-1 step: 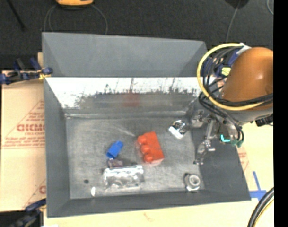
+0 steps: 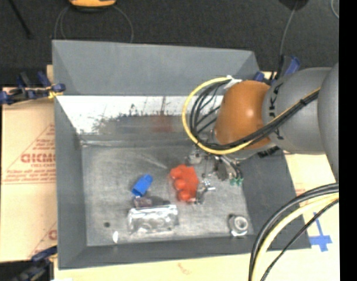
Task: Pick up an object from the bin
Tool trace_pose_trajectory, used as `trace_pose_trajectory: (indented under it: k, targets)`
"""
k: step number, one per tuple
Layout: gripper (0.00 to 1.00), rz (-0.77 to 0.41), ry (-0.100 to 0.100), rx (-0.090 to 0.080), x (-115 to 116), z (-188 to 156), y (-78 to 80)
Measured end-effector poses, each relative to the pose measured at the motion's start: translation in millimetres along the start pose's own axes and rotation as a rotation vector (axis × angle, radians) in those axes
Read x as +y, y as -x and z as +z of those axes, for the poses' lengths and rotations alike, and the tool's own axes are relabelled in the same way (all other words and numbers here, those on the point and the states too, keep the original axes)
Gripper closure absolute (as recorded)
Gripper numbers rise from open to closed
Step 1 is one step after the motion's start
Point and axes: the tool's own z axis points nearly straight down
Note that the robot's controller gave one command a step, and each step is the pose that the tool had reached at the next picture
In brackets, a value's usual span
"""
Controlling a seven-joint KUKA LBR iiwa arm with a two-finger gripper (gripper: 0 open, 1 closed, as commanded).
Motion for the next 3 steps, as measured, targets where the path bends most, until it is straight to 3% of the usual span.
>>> trace_pose_trajectory:
  k: [1, 2, 3]
  targets:
    - [0.0, -0.113, 0.002, -0.014, 11, 1, -2.9]
    - [0.0, -0.326, -0.001, -0.028, 7, 3, 15.4]
    - [1.0, -0.329, 0.002, 0.001, 7, 3, 11.0]
